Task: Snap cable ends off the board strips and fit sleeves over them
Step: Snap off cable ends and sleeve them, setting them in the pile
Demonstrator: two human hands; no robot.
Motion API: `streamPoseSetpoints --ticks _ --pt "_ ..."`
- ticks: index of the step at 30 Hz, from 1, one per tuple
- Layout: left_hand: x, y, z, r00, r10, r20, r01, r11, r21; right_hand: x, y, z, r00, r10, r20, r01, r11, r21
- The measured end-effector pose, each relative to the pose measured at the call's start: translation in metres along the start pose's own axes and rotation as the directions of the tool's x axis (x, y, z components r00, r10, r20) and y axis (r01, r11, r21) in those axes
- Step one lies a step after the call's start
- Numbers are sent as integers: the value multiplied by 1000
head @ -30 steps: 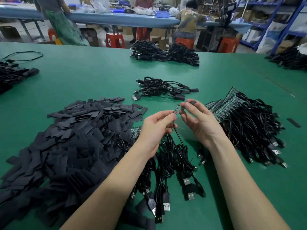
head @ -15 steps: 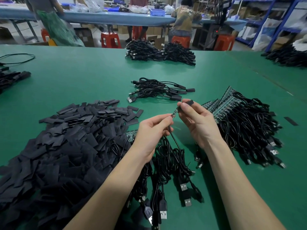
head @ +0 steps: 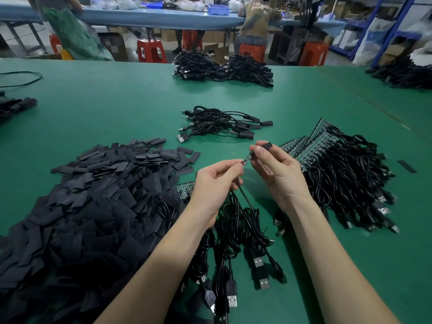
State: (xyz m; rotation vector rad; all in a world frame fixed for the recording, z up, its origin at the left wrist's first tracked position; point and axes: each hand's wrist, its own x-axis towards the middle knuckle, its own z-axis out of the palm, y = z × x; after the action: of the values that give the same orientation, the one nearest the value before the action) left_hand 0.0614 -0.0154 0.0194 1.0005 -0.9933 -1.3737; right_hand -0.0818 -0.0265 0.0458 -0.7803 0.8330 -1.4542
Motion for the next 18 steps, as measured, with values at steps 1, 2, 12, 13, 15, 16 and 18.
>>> streamPoseSetpoints --ticks 1,2,12,13,15,16,18 --pt "0 0 0 1000 7 -3 -7 1000 9 0 0 0 1000 2 2 -2 1000 -1" --pt "0 -1 1 1000 16 -9 -16 1000 24 0 0 0 1000 3 2 -3 1000 -5" --pt "-1 -3 0 999 38 1 -38 996 82 0 -2 -5 999 7 38 -6 999 -31" --pt "-1 -3 0 999 43 2 -43 995 92 0 -3 -6 999 13 45 -11 999 -42" --pt "-1 -2 -1 998 58 0 -58 992 115 0 -4 -7 998 32 55 -28 997 -74" --pt "-2 -1 -1 998 66 -1 -66 990 127 -1 -5 -8 997 43 58 -38 995 -91" --pt "-2 1 -2 997 80 4 -80 984 159 -1 -6 -9 996 63 60 -56 992 -113"
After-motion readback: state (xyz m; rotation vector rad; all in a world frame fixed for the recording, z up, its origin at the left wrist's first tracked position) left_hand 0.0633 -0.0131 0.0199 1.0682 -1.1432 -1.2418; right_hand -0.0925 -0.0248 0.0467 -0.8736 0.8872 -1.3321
